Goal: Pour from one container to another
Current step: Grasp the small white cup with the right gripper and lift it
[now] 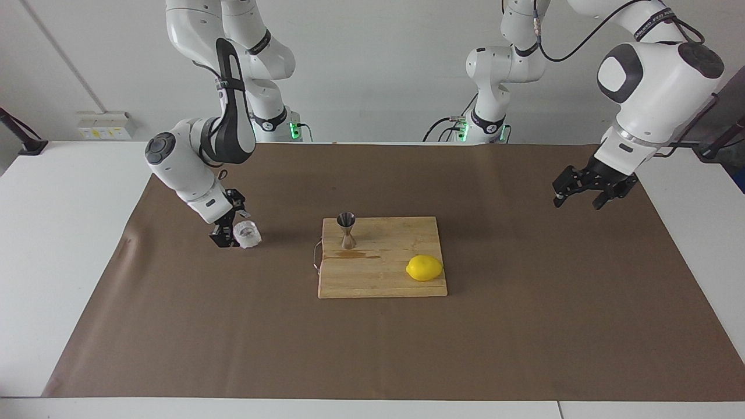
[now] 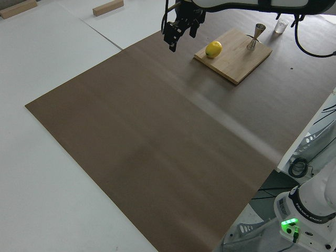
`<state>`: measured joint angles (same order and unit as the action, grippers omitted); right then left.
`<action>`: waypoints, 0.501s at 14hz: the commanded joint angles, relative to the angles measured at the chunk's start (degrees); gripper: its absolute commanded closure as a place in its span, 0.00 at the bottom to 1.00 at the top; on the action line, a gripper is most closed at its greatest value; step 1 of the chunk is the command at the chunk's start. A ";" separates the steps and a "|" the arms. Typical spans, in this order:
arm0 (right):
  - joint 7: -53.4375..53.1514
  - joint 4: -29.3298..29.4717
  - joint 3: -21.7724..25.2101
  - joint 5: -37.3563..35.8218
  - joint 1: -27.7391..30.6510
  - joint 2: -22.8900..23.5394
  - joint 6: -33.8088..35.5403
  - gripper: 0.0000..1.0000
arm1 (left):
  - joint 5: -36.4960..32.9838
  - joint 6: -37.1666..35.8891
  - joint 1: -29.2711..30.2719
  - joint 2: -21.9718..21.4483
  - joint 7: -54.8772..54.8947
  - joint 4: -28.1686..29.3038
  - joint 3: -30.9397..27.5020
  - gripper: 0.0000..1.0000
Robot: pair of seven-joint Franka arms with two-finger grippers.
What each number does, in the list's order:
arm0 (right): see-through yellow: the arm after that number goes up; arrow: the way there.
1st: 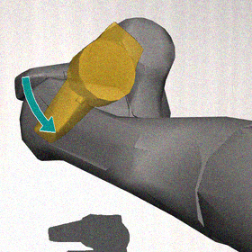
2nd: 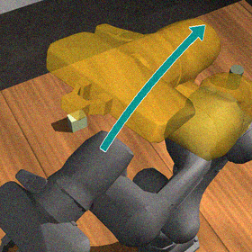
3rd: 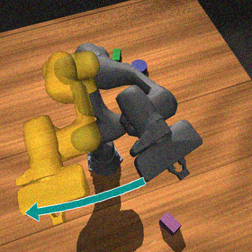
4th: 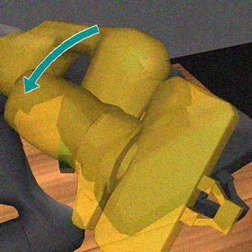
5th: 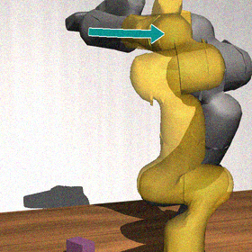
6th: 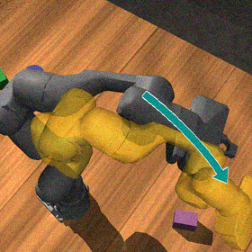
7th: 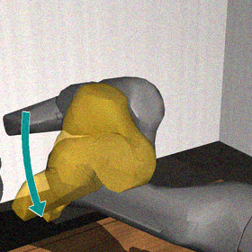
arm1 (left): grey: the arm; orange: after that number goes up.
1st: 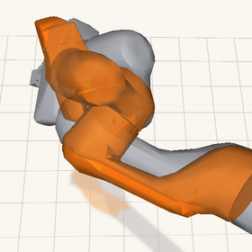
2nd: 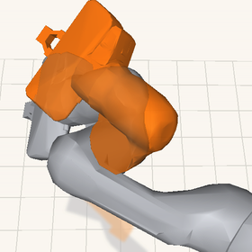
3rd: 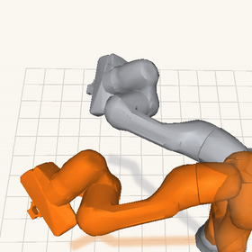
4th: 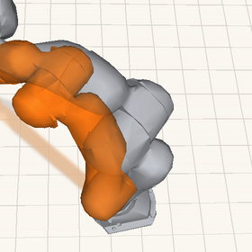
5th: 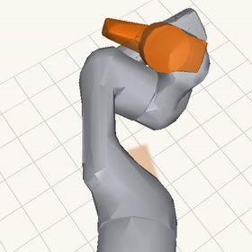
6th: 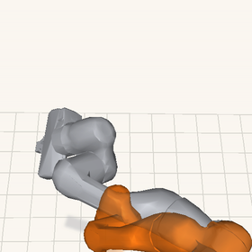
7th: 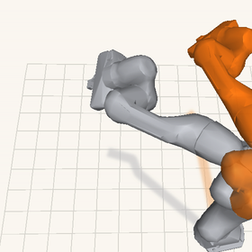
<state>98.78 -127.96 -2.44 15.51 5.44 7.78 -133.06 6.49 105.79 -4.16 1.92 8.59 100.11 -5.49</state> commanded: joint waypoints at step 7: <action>9.32 -1.50 -0.38 7.43 0.72 2.06 -3.87 0.70 | -5.78 -12.34 1.61 -3.50 2.92 -8.59 1.44 0.00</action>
<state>105.92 -128.75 -2.42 21.25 5.47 10.10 -135.86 2.22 97.79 -1.94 -2.22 11.65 95.51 -4.40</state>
